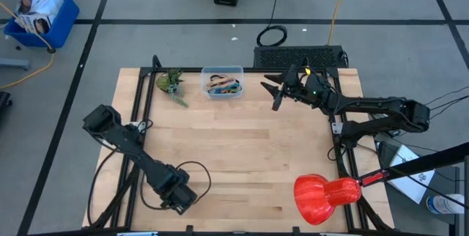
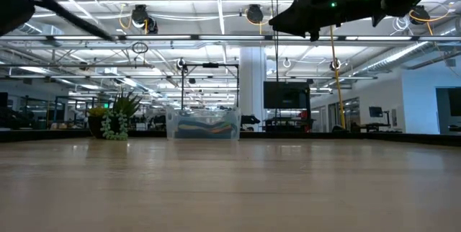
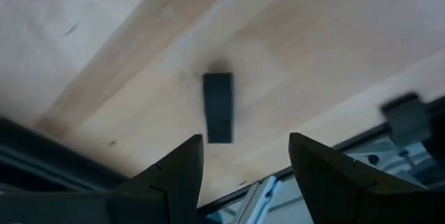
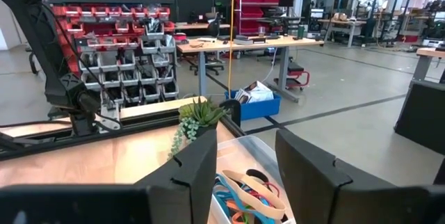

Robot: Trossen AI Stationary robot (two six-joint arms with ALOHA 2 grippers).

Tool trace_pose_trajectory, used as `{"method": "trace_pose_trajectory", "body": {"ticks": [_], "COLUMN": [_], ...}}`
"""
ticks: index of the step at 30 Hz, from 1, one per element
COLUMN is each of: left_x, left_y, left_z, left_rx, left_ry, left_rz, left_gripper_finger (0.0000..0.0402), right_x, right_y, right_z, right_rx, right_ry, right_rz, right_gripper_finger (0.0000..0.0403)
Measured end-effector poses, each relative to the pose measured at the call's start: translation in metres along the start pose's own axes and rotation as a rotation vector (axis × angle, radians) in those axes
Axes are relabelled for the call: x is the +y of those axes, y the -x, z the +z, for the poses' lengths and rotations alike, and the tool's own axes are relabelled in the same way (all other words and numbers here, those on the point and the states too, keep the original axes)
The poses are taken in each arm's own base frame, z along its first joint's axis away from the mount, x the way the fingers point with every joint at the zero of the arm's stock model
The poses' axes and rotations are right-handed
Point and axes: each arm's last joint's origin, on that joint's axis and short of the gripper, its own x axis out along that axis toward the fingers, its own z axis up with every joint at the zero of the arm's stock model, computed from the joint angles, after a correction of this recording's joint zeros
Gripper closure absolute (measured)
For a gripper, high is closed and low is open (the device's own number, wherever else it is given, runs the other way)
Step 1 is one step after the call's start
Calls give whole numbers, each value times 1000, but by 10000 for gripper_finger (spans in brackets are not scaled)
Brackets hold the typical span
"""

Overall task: Pick and place rubber bands into bin
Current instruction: Put the small black rubber band into the transparent bin

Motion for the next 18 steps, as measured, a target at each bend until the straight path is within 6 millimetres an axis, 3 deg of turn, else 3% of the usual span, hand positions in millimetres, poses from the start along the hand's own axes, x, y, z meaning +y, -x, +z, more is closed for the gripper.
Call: {"method": "trace_pose_trajectory", "body": {"ticks": [11,18], "left_x": [16,20], "left_y": [-26,-43], "left_z": [9,16], "left_rx": [33,50], "left_ry": [53,24], "left_rz": [32,-38], "left_gripper_finger": [183,183], "right_x": [0,0], "right_y": [0,0], "right_z": [-3,-4], "right_rx": [35,43], "right_ry": [2,2], "right_rz": [0,0], "right_gripper_finger": [264,264]}}
